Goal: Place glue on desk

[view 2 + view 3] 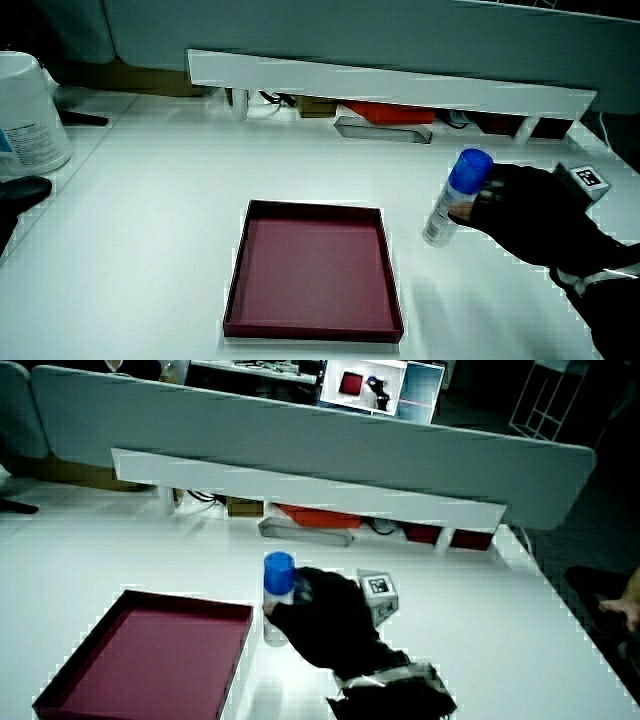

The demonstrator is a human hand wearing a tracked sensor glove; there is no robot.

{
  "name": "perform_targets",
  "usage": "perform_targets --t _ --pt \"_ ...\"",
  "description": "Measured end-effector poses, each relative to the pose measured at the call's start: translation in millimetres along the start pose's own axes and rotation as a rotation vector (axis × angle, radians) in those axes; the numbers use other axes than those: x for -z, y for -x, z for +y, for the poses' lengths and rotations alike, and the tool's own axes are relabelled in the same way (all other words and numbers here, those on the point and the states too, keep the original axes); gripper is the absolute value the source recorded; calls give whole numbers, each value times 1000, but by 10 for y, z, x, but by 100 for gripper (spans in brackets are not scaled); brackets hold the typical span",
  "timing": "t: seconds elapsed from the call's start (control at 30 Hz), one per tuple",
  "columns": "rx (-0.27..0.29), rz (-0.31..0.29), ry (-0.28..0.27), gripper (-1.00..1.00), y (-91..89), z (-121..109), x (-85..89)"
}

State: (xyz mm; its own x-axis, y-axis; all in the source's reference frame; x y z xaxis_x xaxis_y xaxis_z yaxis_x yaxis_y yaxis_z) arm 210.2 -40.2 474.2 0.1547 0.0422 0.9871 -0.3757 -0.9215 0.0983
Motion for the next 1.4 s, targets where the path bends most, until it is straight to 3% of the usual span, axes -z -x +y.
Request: perform_targets --t 0.1,0.2,0.23,0.37,0.47,0.5,0.6,0.7,1.0,1.1,1.13,1.23,1.37,1.4 --pt "27 6 -10 0 -152 -42 -3" --pt "52 -23 -15 0 -358 -99 -5" --pt "84 -5 -10 0 -396 -126 8" --pt "118 1 -17 0 -548 -180 25" --pt "144 5 -16 0 -582 -200 44" --pt "144 33 -18 0 -582 -205 48" --pt "130 10 -20 0 -596 -215 43" --pt "142 43 -17 0 -617 -216 61" --pt "182 79 -6 -47 -692 -303 86" --pt "181 46 19 -63 -708 -375 92" --pt "191 9 29 -68 -750 -414 83" --pt "198 -30 53 -84 -676 -519 112" --pt "288 -47 88 -100 -631 -681 108" --pt "284 -97 105 -100 -714 -738 64"
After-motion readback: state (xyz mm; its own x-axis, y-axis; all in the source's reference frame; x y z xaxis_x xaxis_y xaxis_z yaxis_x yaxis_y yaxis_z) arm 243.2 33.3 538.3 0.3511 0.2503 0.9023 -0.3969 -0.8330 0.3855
